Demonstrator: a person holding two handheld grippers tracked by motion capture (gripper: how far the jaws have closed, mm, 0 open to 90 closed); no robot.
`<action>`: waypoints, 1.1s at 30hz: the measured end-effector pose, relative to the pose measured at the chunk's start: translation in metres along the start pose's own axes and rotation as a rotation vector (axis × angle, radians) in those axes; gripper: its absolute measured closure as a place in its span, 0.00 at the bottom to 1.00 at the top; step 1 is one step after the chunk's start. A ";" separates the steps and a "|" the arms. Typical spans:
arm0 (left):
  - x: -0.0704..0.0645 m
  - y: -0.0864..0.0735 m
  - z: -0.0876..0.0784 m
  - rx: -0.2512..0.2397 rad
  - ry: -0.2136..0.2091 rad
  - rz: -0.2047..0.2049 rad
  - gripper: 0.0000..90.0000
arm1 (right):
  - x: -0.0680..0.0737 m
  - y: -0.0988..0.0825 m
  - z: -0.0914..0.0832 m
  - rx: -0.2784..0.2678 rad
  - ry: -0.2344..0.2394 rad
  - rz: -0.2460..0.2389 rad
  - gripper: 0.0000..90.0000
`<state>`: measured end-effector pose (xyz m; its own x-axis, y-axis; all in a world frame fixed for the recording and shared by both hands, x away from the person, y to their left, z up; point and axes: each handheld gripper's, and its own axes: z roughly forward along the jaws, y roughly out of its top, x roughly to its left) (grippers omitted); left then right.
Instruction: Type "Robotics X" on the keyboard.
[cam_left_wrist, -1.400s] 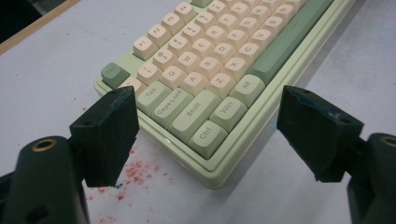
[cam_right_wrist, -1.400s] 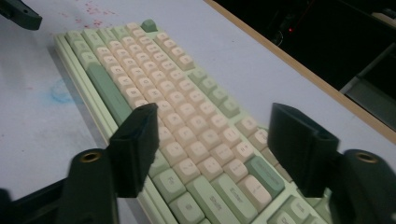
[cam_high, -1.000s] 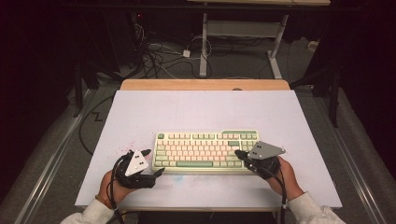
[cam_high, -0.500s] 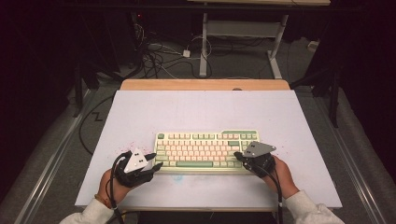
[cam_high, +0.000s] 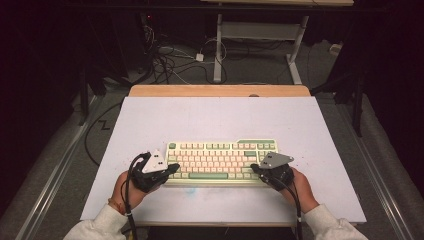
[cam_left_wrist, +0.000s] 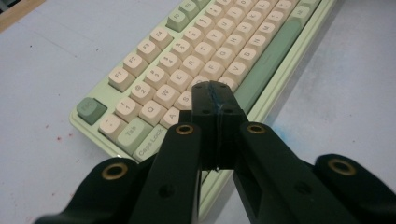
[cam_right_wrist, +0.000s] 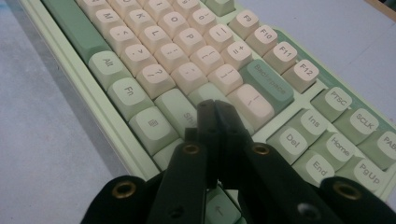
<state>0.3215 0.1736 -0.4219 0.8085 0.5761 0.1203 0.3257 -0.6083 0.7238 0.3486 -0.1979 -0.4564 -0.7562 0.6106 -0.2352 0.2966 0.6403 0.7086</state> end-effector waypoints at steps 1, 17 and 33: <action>0.000 0.003 0.002 0.008 -0.008 0.002 0.98 | 0.000 0.000 0.000 -0.001 -0.001 0.001 1.00; 0.005 0.022 0.044 0.123 -0.060 0.014 0.98 | 0.001 -0.001 0.000 -0.002 -0.003 0.000 1.00; 0.004 0.022 0.058 0.157 -0.053 0.027 0.97 | 0.002 0.000 0.000 -0.001 -0.009 -0.005 1.00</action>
<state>0.3604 0.1307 -0.4454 0.8414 0.5314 0.0987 0.3730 -0.7030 0.6055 0.3473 -0.1972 -0.4571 -0.7524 0.6114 -0.2451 0.2919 0.6430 0.7080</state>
